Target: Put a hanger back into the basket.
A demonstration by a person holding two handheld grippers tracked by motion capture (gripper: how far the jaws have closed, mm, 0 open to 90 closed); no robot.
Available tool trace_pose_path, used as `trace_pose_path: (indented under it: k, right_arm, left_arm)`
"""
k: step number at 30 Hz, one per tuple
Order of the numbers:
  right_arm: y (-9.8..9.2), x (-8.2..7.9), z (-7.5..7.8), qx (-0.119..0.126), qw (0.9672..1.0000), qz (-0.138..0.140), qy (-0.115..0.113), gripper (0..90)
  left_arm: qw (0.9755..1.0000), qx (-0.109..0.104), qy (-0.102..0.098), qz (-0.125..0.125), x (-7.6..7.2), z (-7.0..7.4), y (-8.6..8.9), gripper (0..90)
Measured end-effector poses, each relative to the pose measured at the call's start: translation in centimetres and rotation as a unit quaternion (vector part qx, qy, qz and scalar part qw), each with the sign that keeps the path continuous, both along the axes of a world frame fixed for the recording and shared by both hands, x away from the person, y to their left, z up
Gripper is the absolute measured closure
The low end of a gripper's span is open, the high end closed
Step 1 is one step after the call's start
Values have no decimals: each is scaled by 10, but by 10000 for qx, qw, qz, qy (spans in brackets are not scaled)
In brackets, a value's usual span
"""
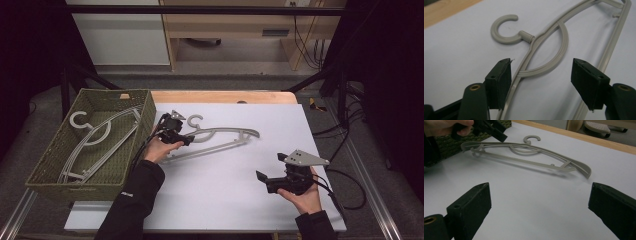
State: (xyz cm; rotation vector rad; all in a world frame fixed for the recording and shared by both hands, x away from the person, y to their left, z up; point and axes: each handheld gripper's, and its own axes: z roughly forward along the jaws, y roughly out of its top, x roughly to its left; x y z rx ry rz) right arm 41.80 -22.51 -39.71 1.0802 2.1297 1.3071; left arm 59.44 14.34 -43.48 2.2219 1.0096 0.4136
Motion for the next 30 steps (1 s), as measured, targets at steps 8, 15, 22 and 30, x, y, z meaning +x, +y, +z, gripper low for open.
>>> trace_pose_path:
  k: [8,15,22,30]
  right_arm:
    - [1,0,-1,-37,10000,17,26,52]
    - [2,0,-1,-38,10000,3,50,55]
    - [2,1,-2,-77,10000,31,31,57]
    - [2,1,-2,-75,10000,32,29,59]
  left_arm:
    - [9991,170,224,309,9,-23,11,408]
    - [9985,262,288,393,12,-30,13,500]
    - [9985,275,298,370,11,-30,13,582]
    - [9977,425,461,271,4,-26,11,725]
